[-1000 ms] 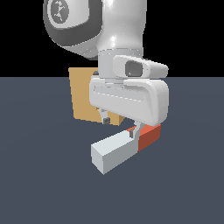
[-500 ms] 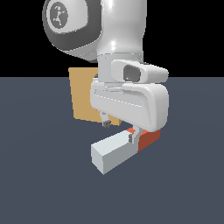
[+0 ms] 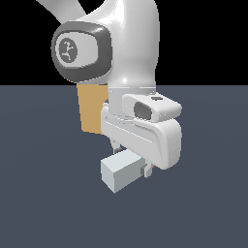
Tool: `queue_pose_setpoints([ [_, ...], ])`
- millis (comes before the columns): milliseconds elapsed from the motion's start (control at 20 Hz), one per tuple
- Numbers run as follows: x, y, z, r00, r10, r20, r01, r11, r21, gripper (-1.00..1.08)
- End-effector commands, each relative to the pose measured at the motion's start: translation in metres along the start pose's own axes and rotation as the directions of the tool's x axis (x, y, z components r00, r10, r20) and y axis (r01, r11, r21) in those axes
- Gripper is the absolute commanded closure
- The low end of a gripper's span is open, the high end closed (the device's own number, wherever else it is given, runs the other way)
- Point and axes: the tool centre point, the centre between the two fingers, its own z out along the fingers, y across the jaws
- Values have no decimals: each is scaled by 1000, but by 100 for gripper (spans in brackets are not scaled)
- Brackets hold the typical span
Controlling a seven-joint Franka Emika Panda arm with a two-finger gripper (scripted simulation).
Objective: Insert the peg into the horizontal hole in a box.
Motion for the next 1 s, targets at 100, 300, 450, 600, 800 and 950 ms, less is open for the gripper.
queue_pose_setpoints([
  [100,1,1,9,1000,1,-1,-1,1000,-1,-92],
  [300,1,1,10,1000,1,-1,-1,1000,-1,108],
  [450,1,1,10,1000,1,-1,-1,1000,-1,108],
  [600,1,1,10,1000,1,-1,-1,1000,-1,108],
  [800,0,1,9,1000,-1,0,1,1000,-1,108],
  [950,0,-3,8,1000,-15,-1,15,1000,-1,108],
])
